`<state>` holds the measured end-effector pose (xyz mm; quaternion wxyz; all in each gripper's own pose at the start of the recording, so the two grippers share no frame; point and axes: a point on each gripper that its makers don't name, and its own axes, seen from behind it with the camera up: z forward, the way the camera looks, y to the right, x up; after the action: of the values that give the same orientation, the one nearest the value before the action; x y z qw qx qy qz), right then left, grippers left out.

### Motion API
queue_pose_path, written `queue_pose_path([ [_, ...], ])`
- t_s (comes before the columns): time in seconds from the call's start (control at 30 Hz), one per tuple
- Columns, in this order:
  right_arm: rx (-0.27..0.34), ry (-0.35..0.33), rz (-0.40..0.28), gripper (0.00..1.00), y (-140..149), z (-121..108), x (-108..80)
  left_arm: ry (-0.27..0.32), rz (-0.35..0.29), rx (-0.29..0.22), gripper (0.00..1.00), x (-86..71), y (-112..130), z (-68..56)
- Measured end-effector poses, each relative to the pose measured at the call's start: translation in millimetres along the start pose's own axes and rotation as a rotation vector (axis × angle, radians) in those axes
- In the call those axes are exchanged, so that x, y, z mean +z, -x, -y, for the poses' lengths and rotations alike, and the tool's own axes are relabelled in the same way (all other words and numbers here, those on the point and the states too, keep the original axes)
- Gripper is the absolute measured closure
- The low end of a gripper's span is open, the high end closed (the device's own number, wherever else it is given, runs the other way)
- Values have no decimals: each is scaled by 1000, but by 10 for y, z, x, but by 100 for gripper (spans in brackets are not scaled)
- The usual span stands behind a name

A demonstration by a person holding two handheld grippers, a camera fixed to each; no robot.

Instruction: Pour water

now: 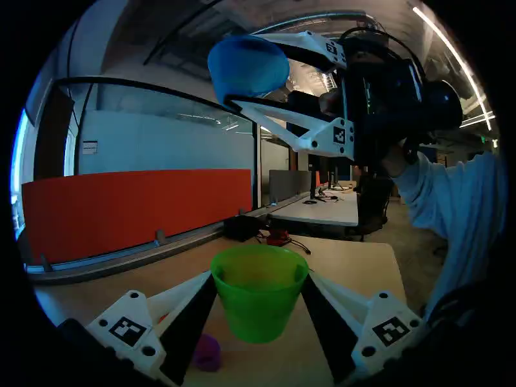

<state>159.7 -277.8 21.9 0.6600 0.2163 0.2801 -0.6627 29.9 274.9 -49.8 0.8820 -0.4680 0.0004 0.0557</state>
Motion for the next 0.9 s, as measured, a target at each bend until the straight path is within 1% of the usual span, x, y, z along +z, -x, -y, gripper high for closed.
queue_pose_path([
  [0.13, 83, 3, -1, 9, 27, -3, -14, -1, -1, 3, 14, -4, -12, -2],
  [0.23, 164, 4, -5, 9, 34, -1, -27, -2, -2, 5, 14, -4, -22, -6],
  [0.43, 365, 10, -8, 10, 47, -17, -66, -4, -2, 9, 15, -8, -31, -6],
  [0.53, 487, 11, -10, 10, 41, -4, -95, -4, -2, 10, 14, -8, -32, -5],
  [0.77, 823, -5, -14, 10, 18, 28, -154, -7, -2, 13, 15, -21, -56, -5],
  [0.9, 998, -17, -14, 10, 33, 44, -183, -9, -3, 17, 15, -37, -73, -2],
])
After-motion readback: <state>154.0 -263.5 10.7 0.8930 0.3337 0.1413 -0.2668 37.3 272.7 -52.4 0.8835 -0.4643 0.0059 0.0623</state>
